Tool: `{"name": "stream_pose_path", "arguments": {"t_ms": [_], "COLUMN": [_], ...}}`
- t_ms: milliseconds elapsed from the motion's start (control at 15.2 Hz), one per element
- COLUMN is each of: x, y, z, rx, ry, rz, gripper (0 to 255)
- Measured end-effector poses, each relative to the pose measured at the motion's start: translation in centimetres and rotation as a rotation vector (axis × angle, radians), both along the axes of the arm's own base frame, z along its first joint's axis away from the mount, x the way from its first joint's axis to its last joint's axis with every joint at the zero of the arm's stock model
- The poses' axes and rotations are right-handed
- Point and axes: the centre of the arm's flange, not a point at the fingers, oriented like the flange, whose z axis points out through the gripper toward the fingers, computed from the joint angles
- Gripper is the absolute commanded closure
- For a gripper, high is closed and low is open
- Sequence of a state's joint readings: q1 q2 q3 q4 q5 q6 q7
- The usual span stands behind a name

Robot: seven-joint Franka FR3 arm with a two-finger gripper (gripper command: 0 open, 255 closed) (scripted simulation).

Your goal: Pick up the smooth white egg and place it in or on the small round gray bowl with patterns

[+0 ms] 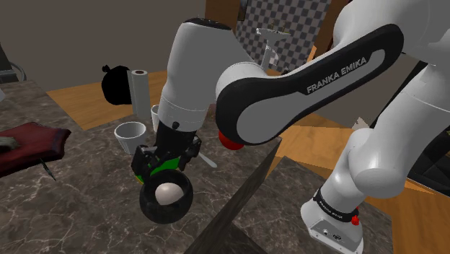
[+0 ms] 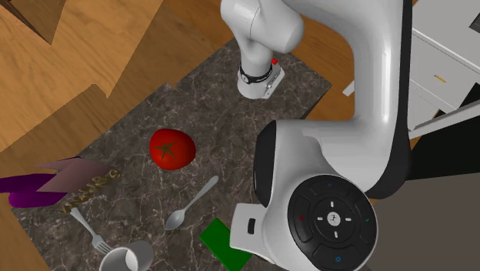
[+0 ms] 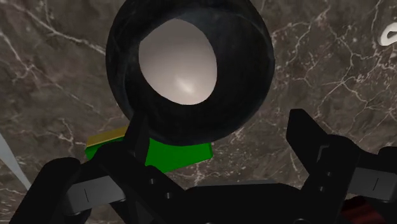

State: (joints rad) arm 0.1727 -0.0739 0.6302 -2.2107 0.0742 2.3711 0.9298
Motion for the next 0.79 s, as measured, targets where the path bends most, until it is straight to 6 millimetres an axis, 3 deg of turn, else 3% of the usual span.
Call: {"name": "stream_pose_path", "arguments": {"t_ms": [132, 396, 792], "x": [-0.1, -0.6, -0.7], "y": [-0.1, -0.9, -0.8], "z": [0.6, 4.4, 4.9], "rx": [0.000, 0.001, 0.000], "ry": [0.000, -0.001, 0.000], "rz": [0.000, 0.000, 0.000], "gripper": [0, 0, 0]}}
